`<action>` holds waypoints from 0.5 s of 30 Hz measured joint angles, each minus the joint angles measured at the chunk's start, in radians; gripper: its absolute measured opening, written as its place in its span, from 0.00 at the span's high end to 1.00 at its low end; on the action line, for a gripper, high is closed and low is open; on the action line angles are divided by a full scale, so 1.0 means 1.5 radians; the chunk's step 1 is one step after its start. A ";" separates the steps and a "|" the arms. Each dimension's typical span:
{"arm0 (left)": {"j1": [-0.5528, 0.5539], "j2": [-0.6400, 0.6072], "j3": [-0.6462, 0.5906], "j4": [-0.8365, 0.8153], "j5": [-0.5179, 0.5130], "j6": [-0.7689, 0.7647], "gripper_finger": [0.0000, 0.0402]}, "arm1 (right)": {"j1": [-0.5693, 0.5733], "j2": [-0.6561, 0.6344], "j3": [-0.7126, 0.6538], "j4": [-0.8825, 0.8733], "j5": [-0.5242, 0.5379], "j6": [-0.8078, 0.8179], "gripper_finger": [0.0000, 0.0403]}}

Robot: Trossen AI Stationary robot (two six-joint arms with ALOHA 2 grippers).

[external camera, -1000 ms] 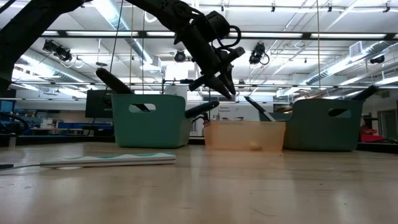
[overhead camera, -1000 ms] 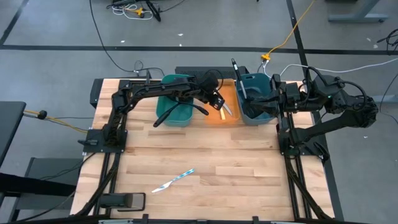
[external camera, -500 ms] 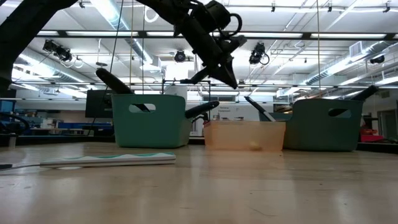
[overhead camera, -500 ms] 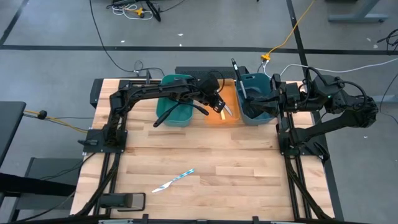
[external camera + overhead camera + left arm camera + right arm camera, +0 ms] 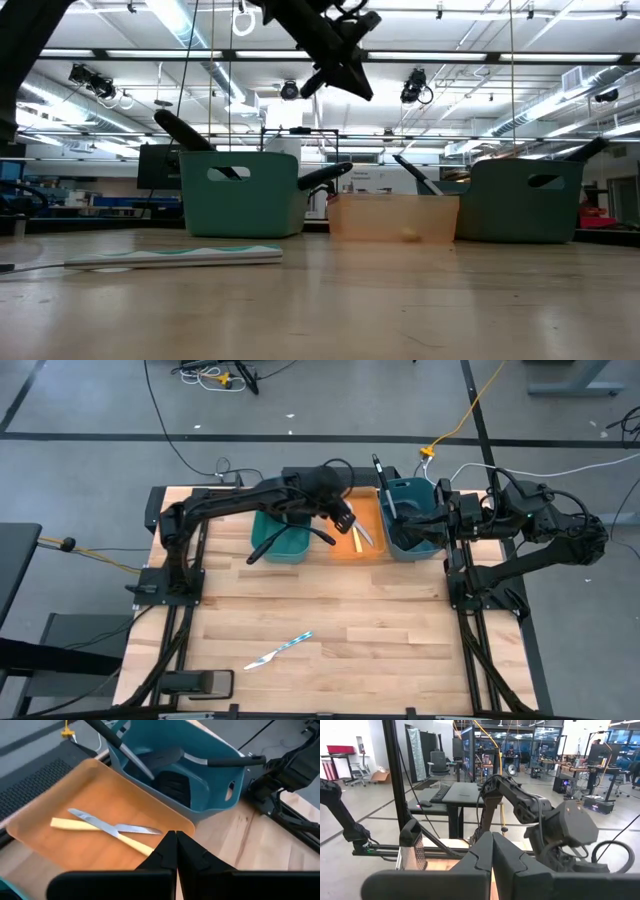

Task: Pick & Place Kitchen Items
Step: Put the white patterned table knife into the orange bin

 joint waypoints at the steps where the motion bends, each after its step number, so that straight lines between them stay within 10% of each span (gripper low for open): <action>1: 0.000 -0.003 0.000 0.000 -0.002 0.001 1.00 | 0.000 0.000 0.000 0.000 0.000 0.000 0.98; 15: -0.032 -0.079 0.000 0.022 0.004 0.047 1.00 | 0.000 0.000 0.000 -0.003 0.018 -0.006 0.99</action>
